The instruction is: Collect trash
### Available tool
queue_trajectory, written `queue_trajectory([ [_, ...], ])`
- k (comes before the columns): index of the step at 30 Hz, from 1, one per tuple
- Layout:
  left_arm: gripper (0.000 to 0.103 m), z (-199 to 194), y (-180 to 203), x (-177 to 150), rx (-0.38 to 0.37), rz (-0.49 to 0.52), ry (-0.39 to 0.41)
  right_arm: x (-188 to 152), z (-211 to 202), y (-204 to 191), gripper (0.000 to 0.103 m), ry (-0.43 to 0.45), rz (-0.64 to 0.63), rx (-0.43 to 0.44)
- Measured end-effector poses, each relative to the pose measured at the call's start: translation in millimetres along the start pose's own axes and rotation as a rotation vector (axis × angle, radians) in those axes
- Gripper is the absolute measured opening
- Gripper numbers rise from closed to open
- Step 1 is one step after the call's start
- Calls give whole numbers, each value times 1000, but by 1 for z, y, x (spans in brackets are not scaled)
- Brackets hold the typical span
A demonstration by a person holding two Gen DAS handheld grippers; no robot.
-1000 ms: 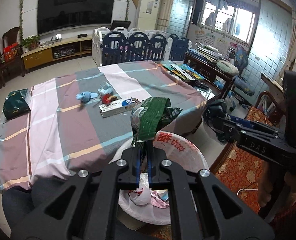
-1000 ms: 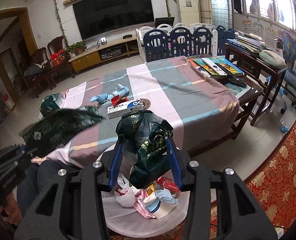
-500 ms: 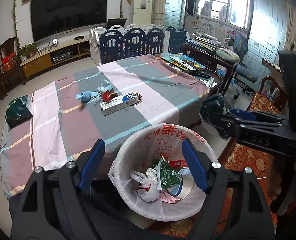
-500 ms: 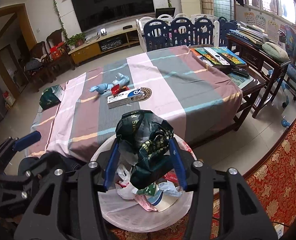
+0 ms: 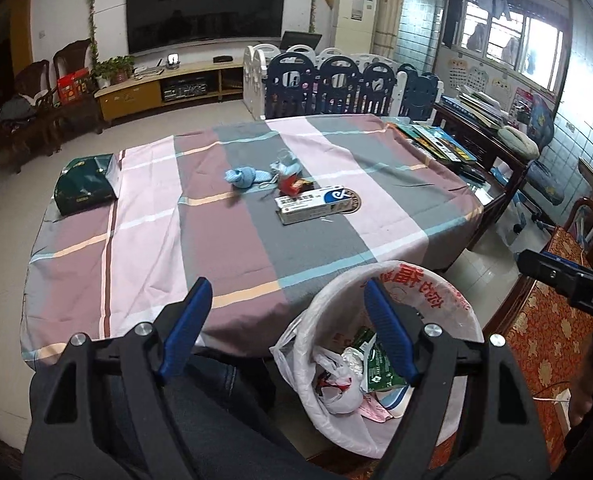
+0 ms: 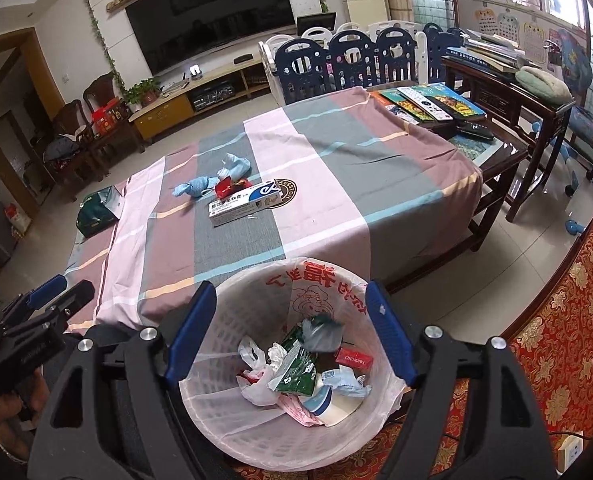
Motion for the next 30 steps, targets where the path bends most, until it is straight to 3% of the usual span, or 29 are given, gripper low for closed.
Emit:
queue_trajectory([
  [5,74,18,-48,-9,39,-106,-33,14,27,-16,76,4,-19,13],
  [9,65,42,-77,-12,59,-152,-64,24,71,-36,76,-52,-23,8],
  [14,63,94,-109,13,53,-201,-92,27,114,-48,76,-138,-9,16],
  [15,65,107,-115,23,60,-201,-96,26,120,-48,76,-151,-7,15],
  [17,78,134,-121,44,83,-182,-102,22,131,-49,76,-170,-16,18],
  [20,82,181,-123,76,79,-130,-118,20,147,-46,76,-188,-45,-12],
  [26,84,275,-109,123,52,-47,-174,30,171,-34,76,-220,18,-36],
  [28,79,306,-102,129,39,-28,-203,35,180,-33,76,-227,31,-45],
  [30,62,330,-98,128,40,-9,-245,41,187,-36,76,-229,39,-44],
])
Point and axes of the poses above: each gripper's, at about its wrist camera, not at the fingertips, and z roughly the way its jaws point, y to its right, x to its top, the point moved 3 cm from there along z, roughly the way its jaws point, and after that the axes turned 11 degrees about z, right-handed, at the moved point
